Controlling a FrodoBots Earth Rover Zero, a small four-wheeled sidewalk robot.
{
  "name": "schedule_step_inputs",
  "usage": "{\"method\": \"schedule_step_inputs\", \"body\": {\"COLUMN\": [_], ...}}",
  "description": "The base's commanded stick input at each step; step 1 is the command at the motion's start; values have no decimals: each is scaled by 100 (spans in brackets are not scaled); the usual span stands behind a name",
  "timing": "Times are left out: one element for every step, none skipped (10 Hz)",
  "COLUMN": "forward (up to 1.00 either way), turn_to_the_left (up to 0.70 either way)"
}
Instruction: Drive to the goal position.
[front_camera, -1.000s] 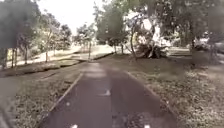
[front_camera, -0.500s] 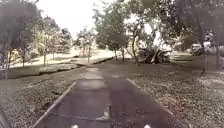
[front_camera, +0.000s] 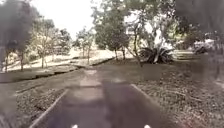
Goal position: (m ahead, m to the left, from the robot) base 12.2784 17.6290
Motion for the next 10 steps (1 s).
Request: {"method": "schedule_step_inputs", "body": {"forward": [100, 100, 100, 100, 100, 100, 100, 100, 100, 100], "turn_to_the_left": [0, 0, 0, 0, 0, 0, 0, 0, 0, 0]}}
